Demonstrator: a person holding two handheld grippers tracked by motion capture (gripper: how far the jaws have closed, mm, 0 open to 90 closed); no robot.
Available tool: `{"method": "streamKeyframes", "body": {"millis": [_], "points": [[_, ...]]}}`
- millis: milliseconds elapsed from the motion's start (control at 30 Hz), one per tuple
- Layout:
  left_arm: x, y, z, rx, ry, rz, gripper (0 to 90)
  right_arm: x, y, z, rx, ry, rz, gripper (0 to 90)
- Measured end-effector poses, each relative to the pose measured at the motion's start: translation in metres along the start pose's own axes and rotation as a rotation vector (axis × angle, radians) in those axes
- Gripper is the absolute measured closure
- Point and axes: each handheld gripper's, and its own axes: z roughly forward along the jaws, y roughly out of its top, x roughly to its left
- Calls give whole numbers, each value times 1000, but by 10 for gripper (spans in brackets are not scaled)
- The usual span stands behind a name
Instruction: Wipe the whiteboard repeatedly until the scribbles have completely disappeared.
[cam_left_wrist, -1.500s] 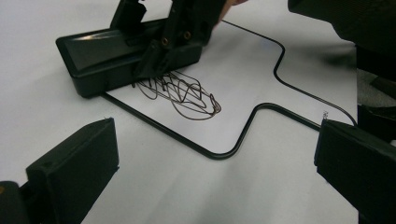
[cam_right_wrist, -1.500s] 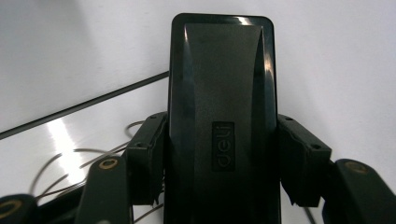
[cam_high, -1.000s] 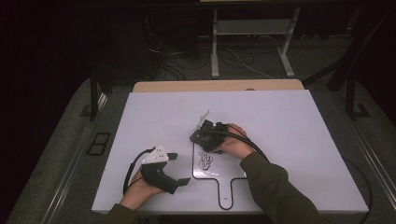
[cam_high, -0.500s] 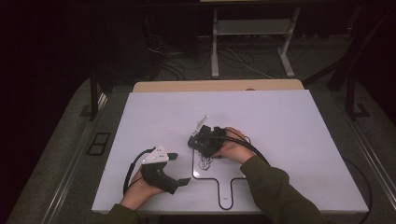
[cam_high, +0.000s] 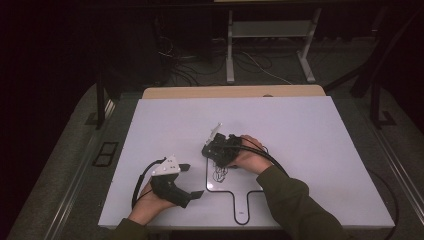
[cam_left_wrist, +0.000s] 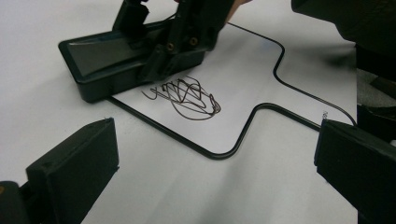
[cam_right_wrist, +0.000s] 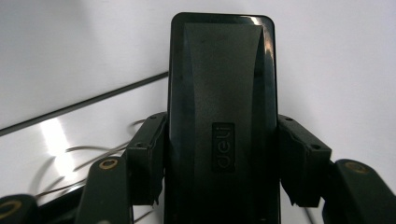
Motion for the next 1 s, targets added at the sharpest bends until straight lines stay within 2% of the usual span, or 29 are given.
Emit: {"method": "streamKeyframes", "body": {"millis": [67,200,233,433,600,633,700,767,867,1000], "points": [[0,0,0,2,2,-4,0,-5,0,2,3,-34,0,388],[1,-1,-1,1,1,-2,0,-9,-2,2,2,-15,36,388],[1,-1,-1,2,1,-2,0,-9,-3,1,1,-11,21,388],[1,0,0,4,-1,2,0,5,-9,-4,-23,60,11,388],[0,0,1,2,-1,-1,0,19,-12,-9,-30,72,-26,388],[0,0,1,2,-1,-2,0,21,-13,-10,-30,72,-47,388],[0,0,1,3,0,-3,0,28,-14,-12,-35,89,-52,388],[0,0,0,2,0,-4,0,31,-14,-13,-35,82,-65,388],[-1,0,0,1,2,-8,0,27,-14,-12,-34,88,-47,388],[0,0,0,-1,2,-7,0,14,-13,-8,-29,53,-17,388]]}}
